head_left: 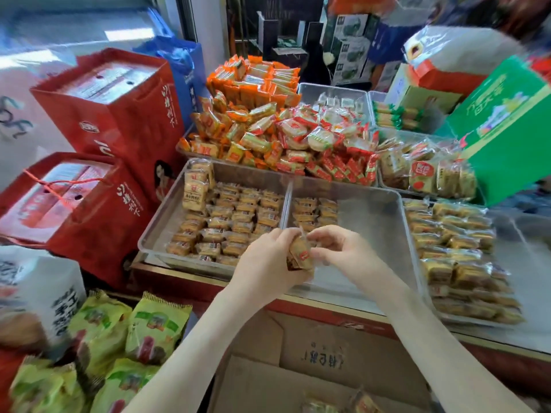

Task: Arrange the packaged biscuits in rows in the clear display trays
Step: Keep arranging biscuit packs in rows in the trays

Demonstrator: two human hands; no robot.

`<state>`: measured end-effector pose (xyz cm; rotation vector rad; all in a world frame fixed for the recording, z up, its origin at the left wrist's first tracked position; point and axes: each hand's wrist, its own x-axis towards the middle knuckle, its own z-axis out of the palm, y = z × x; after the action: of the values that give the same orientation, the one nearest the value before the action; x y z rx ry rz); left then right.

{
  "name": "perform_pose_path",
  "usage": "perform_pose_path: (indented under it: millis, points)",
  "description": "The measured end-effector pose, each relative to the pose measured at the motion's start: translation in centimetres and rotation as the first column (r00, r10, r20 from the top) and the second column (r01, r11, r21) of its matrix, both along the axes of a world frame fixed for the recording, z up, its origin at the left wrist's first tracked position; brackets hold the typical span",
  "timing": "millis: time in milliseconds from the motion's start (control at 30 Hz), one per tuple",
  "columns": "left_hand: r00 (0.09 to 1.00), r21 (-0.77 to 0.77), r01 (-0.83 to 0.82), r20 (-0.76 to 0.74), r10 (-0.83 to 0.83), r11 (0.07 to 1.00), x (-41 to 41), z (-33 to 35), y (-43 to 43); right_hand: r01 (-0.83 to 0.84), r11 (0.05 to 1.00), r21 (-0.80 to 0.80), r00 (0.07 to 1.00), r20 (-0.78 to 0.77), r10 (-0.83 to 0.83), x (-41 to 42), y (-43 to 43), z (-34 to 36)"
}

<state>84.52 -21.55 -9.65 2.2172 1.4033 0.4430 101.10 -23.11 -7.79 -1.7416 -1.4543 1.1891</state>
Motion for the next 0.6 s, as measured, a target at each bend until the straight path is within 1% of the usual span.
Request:
perform_pose_path:
  millis: [100,233,300,333,367,400,433,467,500,600]
  points:
    - [0.999,0.052,0.043,-0.008,-0.043,0.998,0.0,1.2,-0.2,0.056,0.998,-0.025,0.993,-0.104,-0.058,0.3,-0.8,0.6]
    - [0.995,0.041,0.095,0.001,-0.095,0.995,-0.5,2.2,-0.5,0.125,0.992,0.011,0.958,-0.260,-0.117,0.2,-1.7,1.4]
    - [0.993,0.026,0.094,0.069,-0.096,0.995,-0.9,2.6,-0.9,0.150,0.989,0.017,0.925,-0.354,-0.134,0.0,-2.1,1.6]
    - [0.983,0.003,0.073,0.167,-0.072,0.997,-1.2,2.6,-1.1,0.171,0.985,0.012,0.888,-0.435,-0.149,0.0,-2.2,1.5]
    - [0.950,-0.044,0.036,0.310,-0.020,0.998,-1.6,2.5,-1.2,0.199,0.980,-0.003,0.838,-0.519,-0.172,0.0,-2.4,1.4]
    - [0.880,-0.115,-0.001,0.472,0.055,0.993,-2.0,2.3,-1.3,0.228,0.973,-0.027,0.780,-0.593,-0.199,0.1,-2.5,1.4]
    - [0.791,-0.192,-0.026,0.596,0.138,0.981,-2.5,2.0,-1.3,0.256,0.965,-0.050,0.721,-0.655,-0.225,0.2,-2.6,1.3]
    - [0.723,-0.259,-0.038,0.660,0.205,0.965,-2.9,1.7,-1.4,0.275,0.959,-0.065,0.670,-0.703,-0.240,0.3,-2.7,1.2]
    - [0.692,-0.312,-0.032,0.679,0.246,0.950,-3.2,1.3,-1.4,0.287,0.955,-0.072,0.634,-0.733,-0.246,0.4,-2.8,1.0]
    - [0.649,-0.395,0.004,0.700,0.298,0.919,-3.1,0.6,-1.8,0.304,0.949,-0.082,0.591,-0.766,-0.255,0.6,-3.0,0.7]
